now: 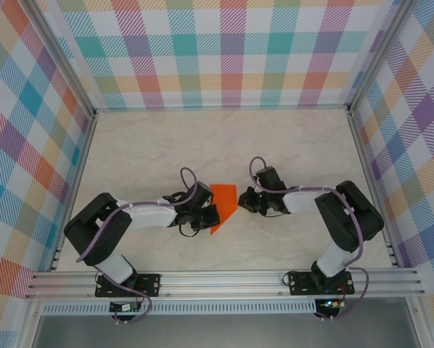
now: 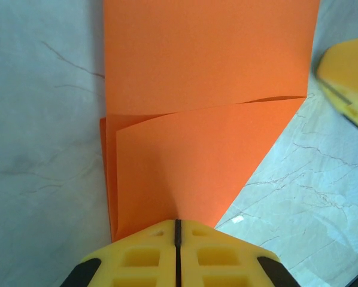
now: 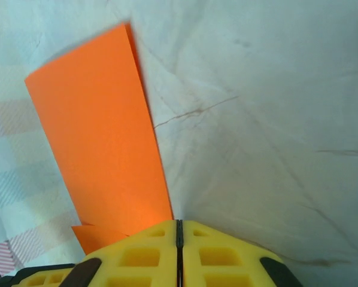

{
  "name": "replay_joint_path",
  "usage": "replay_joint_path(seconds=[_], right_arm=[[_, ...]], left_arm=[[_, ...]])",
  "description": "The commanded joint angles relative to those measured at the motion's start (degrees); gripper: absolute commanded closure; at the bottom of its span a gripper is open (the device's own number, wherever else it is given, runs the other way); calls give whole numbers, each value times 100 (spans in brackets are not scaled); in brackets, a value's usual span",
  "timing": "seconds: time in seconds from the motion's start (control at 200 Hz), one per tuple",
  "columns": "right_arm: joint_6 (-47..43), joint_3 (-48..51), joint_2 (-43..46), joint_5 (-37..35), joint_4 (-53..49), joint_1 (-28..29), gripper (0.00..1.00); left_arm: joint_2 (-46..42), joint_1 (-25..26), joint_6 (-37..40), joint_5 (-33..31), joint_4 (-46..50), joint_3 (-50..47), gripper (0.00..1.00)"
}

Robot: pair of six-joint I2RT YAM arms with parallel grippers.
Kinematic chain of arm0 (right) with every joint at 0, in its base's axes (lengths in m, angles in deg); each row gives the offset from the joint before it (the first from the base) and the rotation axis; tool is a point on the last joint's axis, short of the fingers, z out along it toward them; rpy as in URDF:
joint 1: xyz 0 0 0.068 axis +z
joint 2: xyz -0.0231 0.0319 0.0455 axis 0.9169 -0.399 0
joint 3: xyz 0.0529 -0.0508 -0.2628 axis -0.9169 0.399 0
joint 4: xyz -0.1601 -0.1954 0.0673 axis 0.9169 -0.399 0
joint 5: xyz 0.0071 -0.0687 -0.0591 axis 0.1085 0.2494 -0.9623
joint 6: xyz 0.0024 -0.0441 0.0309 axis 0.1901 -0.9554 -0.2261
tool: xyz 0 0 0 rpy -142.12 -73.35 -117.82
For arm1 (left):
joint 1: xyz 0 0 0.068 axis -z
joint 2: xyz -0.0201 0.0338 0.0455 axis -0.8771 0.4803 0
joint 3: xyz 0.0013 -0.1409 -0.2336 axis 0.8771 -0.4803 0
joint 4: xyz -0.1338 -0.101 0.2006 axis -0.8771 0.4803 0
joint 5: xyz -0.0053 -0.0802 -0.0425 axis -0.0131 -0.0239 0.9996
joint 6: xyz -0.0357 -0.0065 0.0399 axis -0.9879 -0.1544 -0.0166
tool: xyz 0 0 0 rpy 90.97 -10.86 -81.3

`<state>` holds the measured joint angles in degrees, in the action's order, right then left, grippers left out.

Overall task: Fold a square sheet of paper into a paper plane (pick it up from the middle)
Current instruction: Third fold the triangle at the center of the table.

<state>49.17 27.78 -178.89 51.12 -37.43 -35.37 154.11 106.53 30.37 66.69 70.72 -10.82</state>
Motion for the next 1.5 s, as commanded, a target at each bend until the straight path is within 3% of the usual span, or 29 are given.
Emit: replay_joint_path(seconds=[0.0,0.21,0.27,0.375,0.455,0.49,0.55,0.62,0.68,0.755,1.04,1.15,1.495], right_arm=[[-205,44,611,-346,-335,-26,89],[-497,73,2249,-1093,-1449,17,77],[-597,103,2708,-1400,-1797,33,66],[-714,110,3224,-1896,-2379,36,36],[-929,3,3325,-2117,-2815,35,26],[-1014,-53,3294,-2169,-2999,31,11],[-866,-346,3145,-2485,-3798,18,3],[-806,-440,3007,-2488,-4087,0,11],[-685,-311,3049,-2432,-3940,5,3],[-452,-26,3210,-2205,-3461,9,2],[30,236,2346,-483,-1760,17,29],[174,235,1914,-60,-1271,74,34],[214,-257,849,491,-1053,296,39]], left_arm=[[-56,4,181,-45,632,-252,92],[-561,10,366,83,684,-129,89],[-756,6,436,75,757,-27,87],[-1063,5,589,-191,1091,236,85],[-1200,-7,685,-458,1459,430,83],[-1216,-14,730,-547,1586,498,83],[-1177,-44,779,-618,1694,599,83],[-1108,-76,806,-638,1735,665,83],[-1016,-91,792,-654,1742,705,83],[-890,-112,766,-665,1721,761,83],[-398,-334,710,-633,1559,925,84],[-192,-400,745,-554,1449,987,84],[319,-643,773,-524,1374,1034,86]])
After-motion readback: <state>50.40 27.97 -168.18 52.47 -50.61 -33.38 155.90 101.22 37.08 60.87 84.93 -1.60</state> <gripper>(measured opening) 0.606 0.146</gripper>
